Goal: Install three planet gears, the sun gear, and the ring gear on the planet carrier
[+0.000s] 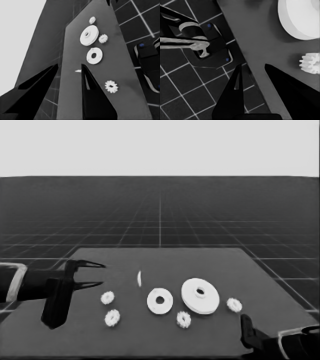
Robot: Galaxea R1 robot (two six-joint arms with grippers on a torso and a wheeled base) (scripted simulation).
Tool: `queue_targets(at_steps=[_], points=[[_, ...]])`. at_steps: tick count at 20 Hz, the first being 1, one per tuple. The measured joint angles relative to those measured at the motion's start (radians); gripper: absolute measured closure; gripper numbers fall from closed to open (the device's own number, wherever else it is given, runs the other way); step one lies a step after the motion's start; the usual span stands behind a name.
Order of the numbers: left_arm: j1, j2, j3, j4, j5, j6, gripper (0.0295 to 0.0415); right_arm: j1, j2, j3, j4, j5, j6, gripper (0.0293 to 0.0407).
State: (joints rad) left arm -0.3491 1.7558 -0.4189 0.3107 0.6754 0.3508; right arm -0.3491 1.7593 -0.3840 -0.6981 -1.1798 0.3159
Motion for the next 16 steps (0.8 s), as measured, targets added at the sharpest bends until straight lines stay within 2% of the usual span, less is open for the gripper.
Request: queue_targets(at_steps=[1, 2, 3, 4, 5, 6, 7, 8, 9, 10, 12, 14, 15, 16], points=[[0.071, -0.003, 0.071, -0.073, 0.049, -0.003, 0.0415, -0.054, 0.014, 0.053, 0.076, 0.023, -0.003, 0.0407], [0.045, -0.002, 0.043, -0.044, 0.03, -0.002, 0.0414, -0.034, 0.008, 0.029, 0.045, 0.014, -0.002, 0.0392], [0.029, -0.001, 0.025, -0.026, 0.018, -0.001, 0.0396, -0.022, 0.005, 0.016, 0.026, 0.008, -0.001, 0.0363], [0.02, -0.001, 0.015, -0.015, 0.011, -0.001, 0.0364, -0.015, 0.003, 0.008, 0.016, 0.004, -0.001, 0.0332], [0.241, 0.133, -0.087, 0.465, 0.376, -0.486, 0.0329, -0.011, 0.001, 0.003, 0.009, 0.002, 0.0, 0.032], [0.307, 0.327, -0.251, 0.425, 0.742, -0.971, 0.0307, -0.009, 0.001, 0.001, 0.006, 0.001, 0.0, 0.0317], [0.315, 0.45, -0.456, 0.207, 0.83, -1.212, 0.031, -0.007, 0.0, -0.001, 0.004, 0.001, 0.0, 0.0316], [0.321, 0.516, -0.626, 0.057, 0.822, -1.307, 0.0317, -0.007, 0.0, -0.002, 0.002, 0.0, 0.0, 0.0315], [0.327, 0.556, -0.747, -0.034, 0.81, -1.341, 0.0322, -0.006, 0.0, -0.002, 0.001, 0.0, 0.0, 0.0315], [0.332, 0.582, -0.829, -0.09, 0.804, -1.351, 0.0324, -0.006, 0.0, -0.002, 0.001, 0.0, 0.0, 0.0315], [0.336, 0.611, -0.917, -0.142, 0.8, -1.351, 0.0326, -0.006, 0.0, -0.003, 0.001, 0.0, 0.0, 0.0315], [0.338, 0.623, -0.952, -0.161, 0.8, -1.347, 0.0326, -0.006, 0.0, -0.003, 0.001, 0.0, 0.0, 0.0315], [0.416, 0.641, -0.997, -0.095, 0.752, -1.333, 0.0326, -0.006, 0.0, -0.003, 0.0, 0.0, 0.0, 0.0315], [0.471, 0.658, -1.036, -0.06, 0.721, -1.32, 0.0326, -0.006, 0.0, -0.003, 0.0, 0.0, 0.0, 0.0315]])
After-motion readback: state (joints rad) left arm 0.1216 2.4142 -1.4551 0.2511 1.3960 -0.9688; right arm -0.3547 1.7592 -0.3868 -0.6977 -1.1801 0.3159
